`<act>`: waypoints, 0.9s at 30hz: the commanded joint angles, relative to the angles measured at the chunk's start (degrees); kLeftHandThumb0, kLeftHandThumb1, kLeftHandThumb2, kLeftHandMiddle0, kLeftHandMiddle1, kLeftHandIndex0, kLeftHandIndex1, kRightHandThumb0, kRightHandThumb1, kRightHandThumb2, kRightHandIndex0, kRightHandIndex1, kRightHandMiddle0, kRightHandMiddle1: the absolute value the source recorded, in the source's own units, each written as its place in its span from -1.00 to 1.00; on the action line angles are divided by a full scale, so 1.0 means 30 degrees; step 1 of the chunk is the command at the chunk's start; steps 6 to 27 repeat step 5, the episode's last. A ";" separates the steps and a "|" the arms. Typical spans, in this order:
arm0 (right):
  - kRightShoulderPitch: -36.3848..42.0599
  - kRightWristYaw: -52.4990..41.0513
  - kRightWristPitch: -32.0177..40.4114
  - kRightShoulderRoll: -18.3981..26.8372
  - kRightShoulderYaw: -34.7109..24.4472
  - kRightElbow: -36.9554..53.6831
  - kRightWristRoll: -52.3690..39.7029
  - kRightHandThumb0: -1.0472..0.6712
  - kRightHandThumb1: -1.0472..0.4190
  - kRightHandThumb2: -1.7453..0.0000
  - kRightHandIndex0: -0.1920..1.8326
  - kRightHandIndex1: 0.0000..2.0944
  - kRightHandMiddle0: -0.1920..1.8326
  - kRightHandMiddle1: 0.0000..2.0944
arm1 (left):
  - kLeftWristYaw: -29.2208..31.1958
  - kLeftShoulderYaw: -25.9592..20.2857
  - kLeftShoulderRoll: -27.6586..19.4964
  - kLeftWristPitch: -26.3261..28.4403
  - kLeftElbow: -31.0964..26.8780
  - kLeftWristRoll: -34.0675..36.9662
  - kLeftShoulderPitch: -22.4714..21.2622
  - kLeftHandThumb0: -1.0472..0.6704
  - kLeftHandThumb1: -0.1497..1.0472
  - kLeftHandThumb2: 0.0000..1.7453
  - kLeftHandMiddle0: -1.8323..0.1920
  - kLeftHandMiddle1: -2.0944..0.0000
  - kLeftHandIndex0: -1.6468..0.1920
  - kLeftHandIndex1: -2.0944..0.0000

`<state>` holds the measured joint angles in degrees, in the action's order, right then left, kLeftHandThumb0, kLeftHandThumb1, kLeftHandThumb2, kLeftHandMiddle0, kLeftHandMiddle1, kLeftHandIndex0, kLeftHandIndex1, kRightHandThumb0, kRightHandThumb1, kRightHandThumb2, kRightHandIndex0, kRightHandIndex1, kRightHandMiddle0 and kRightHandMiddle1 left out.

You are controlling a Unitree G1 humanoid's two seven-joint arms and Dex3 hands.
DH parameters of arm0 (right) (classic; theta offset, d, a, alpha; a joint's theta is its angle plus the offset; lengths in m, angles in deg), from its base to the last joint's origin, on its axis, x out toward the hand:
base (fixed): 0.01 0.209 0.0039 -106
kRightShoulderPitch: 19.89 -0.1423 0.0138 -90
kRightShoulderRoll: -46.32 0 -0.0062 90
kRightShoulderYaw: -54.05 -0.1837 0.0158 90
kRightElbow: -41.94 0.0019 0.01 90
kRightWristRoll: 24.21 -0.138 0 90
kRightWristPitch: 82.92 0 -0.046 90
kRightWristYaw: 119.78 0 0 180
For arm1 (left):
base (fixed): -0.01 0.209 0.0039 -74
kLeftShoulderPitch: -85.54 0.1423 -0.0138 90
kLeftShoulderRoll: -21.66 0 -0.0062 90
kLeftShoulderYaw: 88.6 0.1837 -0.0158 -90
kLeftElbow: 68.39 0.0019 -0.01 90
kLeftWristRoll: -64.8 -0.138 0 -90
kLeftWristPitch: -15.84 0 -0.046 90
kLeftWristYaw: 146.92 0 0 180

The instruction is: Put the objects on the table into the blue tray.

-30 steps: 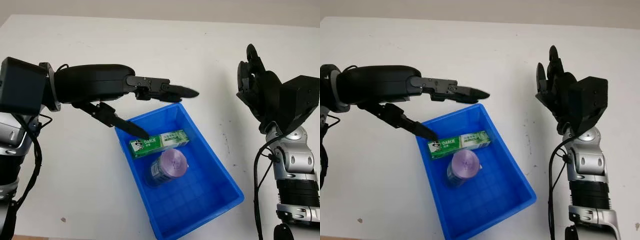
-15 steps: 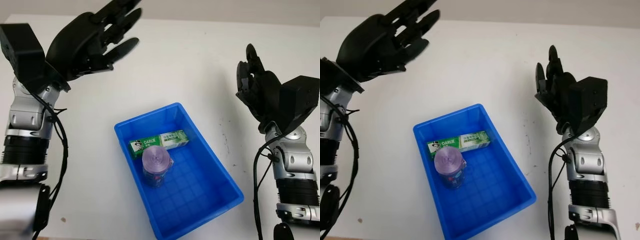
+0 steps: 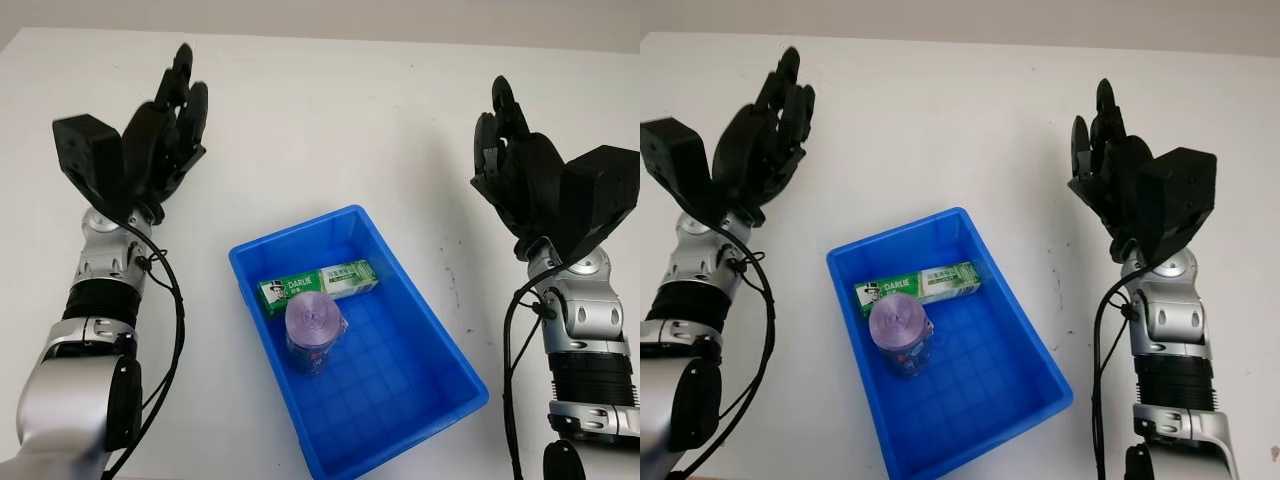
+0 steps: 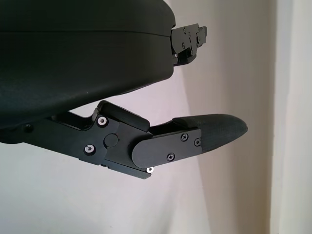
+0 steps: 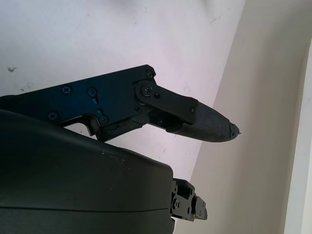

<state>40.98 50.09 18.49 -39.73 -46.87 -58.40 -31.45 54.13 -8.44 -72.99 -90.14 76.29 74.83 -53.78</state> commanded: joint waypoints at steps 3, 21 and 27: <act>-0.0176 -0.0014 -0.0196 -0.0138 -0.0101 -0.0043 -0.0155 -0.66 -1.00 0.13 -1.00 -1.00 -1.00 -1.00 | -0.0010 -0.0390 0.0333 -0.0329 0.0682 0.0142 -0.0434 -0.71 1.00 -0.22 1.00 1.00 1.00 1.00; -0.0145 -0.0127 -0.0271 -0.0164 -0.0138 -0.0032 -0.0279 -0.66 -1.00 0.13 -1.00 -1.00 -1.00 -1.00 | 0.0128 -0.0470 0.0444 -0.0283 0.0701 0.0237 -0.0342 -0.71 1.00 -0.22 1.00 1.00 1.00 1.00; -0.0145 -0.0127 -0.0271 -0.0164 -0.0138 -0.0032 -0.0279 -0.66 -1.00 0.13 -1.00 -1.00 -1.00 -1.00 | 0.0128 -0.0470 0.0444 -0.0283 0.0701 0.0237 -0.0342 -0.71 1.00 -0.22 1.00 1.00 1.00 1.00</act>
